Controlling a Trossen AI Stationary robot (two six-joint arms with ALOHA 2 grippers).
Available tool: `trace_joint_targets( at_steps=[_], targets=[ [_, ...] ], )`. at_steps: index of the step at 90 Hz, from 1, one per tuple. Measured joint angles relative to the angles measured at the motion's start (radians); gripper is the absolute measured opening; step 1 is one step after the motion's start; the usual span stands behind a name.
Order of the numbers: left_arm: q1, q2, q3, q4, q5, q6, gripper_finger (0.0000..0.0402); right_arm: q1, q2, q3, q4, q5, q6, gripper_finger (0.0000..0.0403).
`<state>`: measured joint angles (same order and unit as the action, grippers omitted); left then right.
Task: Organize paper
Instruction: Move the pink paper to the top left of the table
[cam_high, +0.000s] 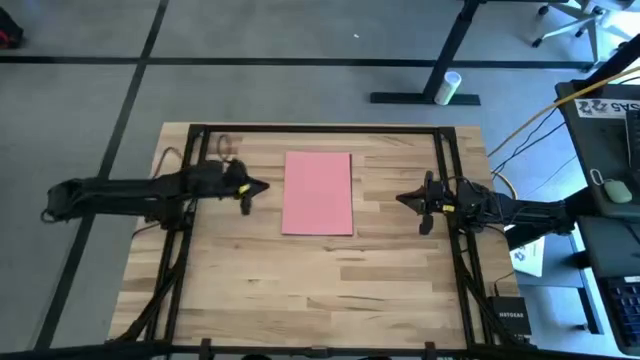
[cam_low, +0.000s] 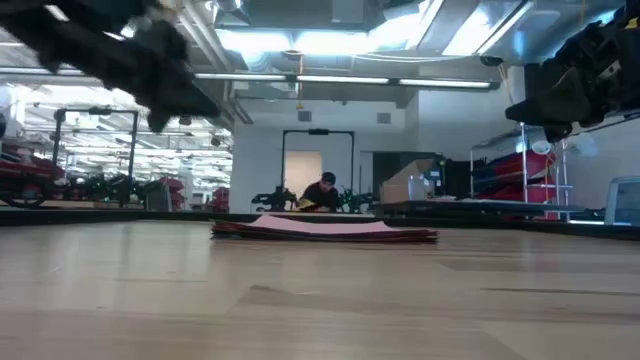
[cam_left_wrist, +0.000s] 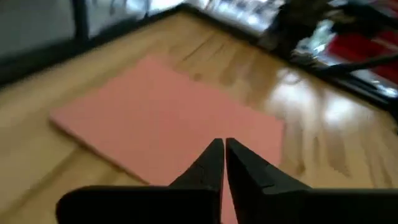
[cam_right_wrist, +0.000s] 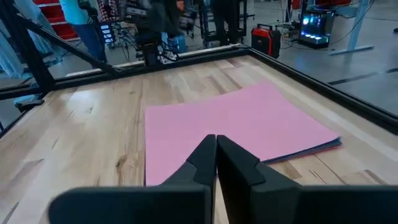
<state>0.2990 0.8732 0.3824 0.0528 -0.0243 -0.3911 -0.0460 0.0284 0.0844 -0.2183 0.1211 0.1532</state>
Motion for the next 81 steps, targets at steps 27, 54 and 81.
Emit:
trace_joint_targets(
  at_steps=[27, 54, 81],
  targets=[
    [0.265, 0.365, 0.107, 0.126, 0.018, -0.140, 0.0005, 0.000, 0.000, -0.001, 0.208, 0.001, 0.030, 0.0001],
    [0.321, 0.606, 0.184, 0.299, 0.173, -0.206, 0.0047, 0.000, 0.000, 0.000, 0.280, 0.002, -0.021, 0.0001],
    [0.323, 0.733, 0.319, 0.125, 0.086, -0.151, 0.0079, 0.000, 0.000, 0.001, 0.364, -0.003, -0.029, 0.0001]
  ],
)
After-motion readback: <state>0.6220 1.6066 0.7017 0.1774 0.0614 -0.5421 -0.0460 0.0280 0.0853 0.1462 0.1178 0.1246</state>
